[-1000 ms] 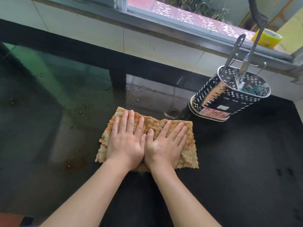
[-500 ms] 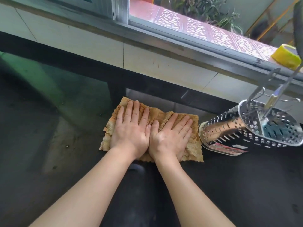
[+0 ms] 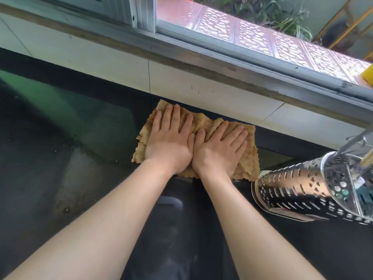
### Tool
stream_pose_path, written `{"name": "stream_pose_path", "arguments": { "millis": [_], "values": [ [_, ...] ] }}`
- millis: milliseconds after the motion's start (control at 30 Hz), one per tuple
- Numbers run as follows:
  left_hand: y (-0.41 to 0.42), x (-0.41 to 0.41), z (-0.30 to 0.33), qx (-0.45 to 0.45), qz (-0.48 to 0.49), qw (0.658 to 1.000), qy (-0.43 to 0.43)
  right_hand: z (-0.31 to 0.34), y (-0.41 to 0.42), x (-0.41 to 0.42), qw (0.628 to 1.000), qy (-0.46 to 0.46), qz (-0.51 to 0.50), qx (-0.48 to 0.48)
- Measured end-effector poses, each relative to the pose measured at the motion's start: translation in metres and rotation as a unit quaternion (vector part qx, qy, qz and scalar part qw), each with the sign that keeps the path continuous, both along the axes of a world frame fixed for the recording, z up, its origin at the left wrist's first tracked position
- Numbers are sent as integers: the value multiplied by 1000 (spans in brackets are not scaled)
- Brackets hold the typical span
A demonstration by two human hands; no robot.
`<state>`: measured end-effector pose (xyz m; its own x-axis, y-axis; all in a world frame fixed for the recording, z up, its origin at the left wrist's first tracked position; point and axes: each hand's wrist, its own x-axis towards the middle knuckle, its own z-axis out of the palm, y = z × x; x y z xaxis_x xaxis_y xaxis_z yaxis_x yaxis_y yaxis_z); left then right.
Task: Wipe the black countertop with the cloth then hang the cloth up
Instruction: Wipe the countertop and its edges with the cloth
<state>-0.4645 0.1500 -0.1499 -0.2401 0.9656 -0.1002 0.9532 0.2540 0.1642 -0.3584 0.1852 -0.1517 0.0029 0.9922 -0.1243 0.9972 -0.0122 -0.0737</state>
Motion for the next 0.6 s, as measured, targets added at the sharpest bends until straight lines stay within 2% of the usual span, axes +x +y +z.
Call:
{"name": "stream_pose_path", "arguments": {
  "millis": [600],
  "values": [
    [8,-12,-2,12,-3,1000,-1,1,10,0,999,15,27,10]
  ]
}}
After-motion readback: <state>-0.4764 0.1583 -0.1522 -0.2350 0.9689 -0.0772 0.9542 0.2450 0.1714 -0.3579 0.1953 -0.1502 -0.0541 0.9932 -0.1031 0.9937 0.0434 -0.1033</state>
